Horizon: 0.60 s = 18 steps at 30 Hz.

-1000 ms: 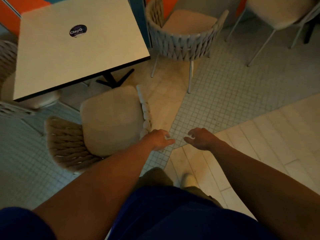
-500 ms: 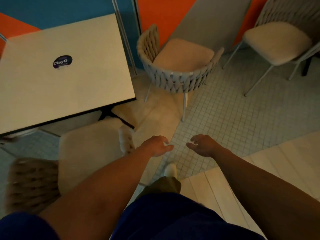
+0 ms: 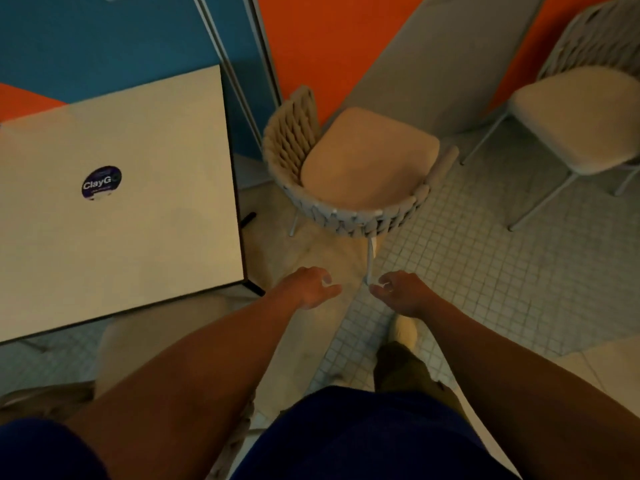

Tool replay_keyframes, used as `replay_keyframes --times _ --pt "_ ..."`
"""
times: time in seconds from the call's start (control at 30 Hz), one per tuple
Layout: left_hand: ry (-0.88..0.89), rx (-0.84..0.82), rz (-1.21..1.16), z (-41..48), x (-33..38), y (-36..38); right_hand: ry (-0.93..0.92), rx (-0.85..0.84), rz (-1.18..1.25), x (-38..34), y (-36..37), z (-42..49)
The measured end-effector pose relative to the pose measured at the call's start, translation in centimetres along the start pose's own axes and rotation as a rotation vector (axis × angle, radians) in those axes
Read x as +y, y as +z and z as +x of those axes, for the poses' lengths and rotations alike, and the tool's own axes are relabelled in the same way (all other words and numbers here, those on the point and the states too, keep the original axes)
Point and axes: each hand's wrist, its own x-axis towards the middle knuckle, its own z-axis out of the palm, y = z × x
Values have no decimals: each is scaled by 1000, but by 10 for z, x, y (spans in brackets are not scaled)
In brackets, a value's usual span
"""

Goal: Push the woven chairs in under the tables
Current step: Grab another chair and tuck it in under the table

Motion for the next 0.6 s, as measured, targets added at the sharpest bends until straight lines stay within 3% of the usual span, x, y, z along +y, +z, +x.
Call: replay_keyframes --times 0.2,0.47,0.6 --pt "-76 15 -89 53 32 -33 11 -85 63 10 -67 68" --pt "-129 74 -170 99 38 -86 55 -136 169 5 -99 124" --pt "-86 157 -163 141 25 -140 169 -80 401 -8 -94 154"
